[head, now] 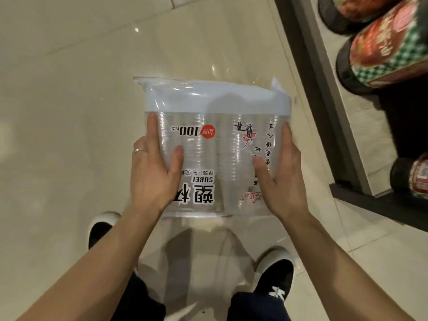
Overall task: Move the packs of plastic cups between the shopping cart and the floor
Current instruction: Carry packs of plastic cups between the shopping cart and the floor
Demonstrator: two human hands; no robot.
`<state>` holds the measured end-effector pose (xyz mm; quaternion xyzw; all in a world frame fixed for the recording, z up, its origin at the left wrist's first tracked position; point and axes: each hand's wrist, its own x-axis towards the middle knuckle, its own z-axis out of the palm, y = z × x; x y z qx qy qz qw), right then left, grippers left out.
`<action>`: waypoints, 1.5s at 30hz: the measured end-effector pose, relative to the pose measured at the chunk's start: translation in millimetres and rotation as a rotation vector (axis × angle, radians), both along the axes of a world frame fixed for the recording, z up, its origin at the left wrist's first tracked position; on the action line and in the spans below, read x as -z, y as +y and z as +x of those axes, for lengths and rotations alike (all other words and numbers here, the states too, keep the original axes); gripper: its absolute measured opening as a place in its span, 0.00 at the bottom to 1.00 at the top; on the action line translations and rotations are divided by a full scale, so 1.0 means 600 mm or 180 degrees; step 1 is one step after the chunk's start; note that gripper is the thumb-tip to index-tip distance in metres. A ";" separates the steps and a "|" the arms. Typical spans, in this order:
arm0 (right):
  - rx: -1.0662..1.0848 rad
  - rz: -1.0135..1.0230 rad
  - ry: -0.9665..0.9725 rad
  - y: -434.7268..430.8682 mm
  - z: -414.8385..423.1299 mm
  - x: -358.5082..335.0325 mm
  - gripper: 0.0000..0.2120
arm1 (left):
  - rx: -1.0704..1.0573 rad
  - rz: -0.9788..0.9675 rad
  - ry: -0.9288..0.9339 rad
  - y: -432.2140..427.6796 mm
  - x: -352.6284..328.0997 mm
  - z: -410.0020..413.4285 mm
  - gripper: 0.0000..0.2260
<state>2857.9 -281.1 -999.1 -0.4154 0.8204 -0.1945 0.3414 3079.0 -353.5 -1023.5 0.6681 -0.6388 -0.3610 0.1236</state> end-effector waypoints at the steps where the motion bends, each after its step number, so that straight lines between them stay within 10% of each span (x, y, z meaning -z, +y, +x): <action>1: -0.0057 -0.0097 0.0056 -0.021 0.010 -0.033 0.34 | -0.0083 -0.0087 0.0018 -0.014 -0.037 0.011 0.33; 16: -0.0631 -0.1822 0.0146 -0.347 0.176 -0.849 0.33 | -0.0842 -0.1711 -0.0076 -0.267 -0.914 0.205 0.31; 27: -0.0570 -0.3077 0.0525 -0.314 0.157 -1.479 0.32 | -0.0846 -0.2976 0.0318 -0.225 -1.524 0.182 0.31; 45: 0.0988 -0.3676 0.1659 0.070 -0.096 -1.874 0.29 | 0.0729 -0.3431 0.1316 -0.040 -1.893 -0.153 0.33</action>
